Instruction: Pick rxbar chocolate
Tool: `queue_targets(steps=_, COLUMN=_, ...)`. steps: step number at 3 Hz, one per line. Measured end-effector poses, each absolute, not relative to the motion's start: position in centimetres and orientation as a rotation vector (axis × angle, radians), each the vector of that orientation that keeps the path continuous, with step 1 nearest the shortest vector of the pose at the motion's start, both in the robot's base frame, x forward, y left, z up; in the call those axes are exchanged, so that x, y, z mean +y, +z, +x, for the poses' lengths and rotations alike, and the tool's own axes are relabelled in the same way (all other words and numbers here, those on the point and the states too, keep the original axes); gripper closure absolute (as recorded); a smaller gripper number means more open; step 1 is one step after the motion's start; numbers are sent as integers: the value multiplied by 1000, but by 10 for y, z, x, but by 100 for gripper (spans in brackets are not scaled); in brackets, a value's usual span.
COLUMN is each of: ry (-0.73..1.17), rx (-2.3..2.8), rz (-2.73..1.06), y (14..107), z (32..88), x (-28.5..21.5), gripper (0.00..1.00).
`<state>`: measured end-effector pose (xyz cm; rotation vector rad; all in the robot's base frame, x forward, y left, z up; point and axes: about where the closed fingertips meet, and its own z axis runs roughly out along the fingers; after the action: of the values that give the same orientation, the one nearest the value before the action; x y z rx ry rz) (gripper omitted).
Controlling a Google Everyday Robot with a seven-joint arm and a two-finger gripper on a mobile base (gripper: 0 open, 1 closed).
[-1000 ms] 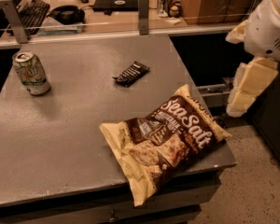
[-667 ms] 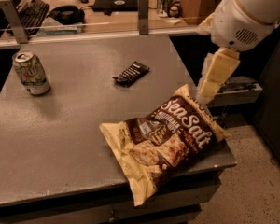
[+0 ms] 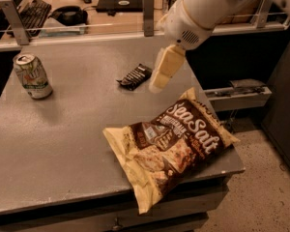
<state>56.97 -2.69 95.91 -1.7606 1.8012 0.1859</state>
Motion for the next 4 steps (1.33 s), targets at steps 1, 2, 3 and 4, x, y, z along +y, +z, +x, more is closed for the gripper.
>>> queue_targets(steps=1, ry=286, rx=1774, rz=-1724, y=942, z=588, x=4, gripper=0)
queue_targets(steps=2, ry=368, rx=1815, rz=-1665, y=908, z=609, x=24, gripper=0)
queue_targets(steps=3, ry=440, rx=1882, rz=-1590, y=878, z=628, x=31, gripper=0)
queue_targets(steps=4, ry=493, rx=1941, rz=-1524, y=857, z=642, x=35, gripper=0)
